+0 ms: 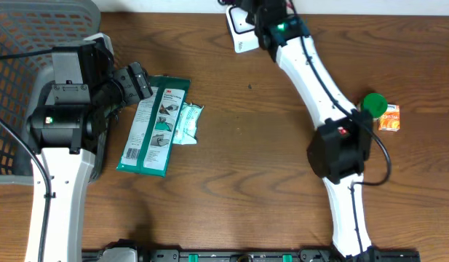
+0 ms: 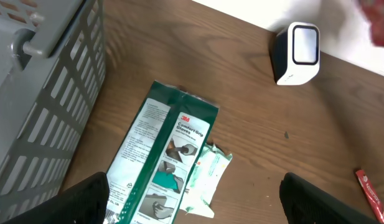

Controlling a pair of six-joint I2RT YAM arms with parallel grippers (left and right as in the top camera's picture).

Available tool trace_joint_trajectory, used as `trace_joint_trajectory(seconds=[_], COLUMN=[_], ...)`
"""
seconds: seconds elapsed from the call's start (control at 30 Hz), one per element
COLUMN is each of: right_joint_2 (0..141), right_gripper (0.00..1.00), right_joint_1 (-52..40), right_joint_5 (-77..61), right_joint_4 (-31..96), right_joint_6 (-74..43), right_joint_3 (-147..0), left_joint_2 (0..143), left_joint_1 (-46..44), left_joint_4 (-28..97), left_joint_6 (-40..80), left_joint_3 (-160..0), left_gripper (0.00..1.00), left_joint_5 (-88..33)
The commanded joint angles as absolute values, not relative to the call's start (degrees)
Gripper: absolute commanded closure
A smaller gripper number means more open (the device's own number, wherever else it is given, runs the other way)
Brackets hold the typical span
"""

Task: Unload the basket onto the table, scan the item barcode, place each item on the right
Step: 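Lift the red packet and hold it up to the white scanner, then carry the red packet right and lower it beside the jar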

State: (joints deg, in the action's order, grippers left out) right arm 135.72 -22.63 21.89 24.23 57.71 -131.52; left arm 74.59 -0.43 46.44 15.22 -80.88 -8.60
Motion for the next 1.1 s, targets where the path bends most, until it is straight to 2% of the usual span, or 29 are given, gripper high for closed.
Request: trace_joint_trajectory(seconds=[0.0,0.4,0.77,1.07], right_joint_2=[140.3,145.4,145.4,145.4], right_gripper=[0.99,0.99,0.99,0.99], right_joint_1=[-22.9,-23.7,-25.1,-25.1], right_joint_5=[27.2,29.3,28.9,33.5], right_joint_4=[20.3,19.4,28.1,26.2], right_joint_6=[65.9,71.3,76.4,82.6], right_joint_3=[-132.3,-132.2,-132.2,-132.2], left_joint_2=[74.7,74.7,74.7,74.7], left_joint_1=[-0.2,-0.2,-0.2,-0.2], left_joint_4=[46.5,46.5,46.5,46.5], left_joint_6=[15.3,15.3,15.3,15.3], left_joint_3=[-81.8,-81.8,-81.8,-81.8], left_gripper=[0.12,0.12,0.12,0.12], left_joint_5=[-7.9,-7.9,-7.9,-7.9])
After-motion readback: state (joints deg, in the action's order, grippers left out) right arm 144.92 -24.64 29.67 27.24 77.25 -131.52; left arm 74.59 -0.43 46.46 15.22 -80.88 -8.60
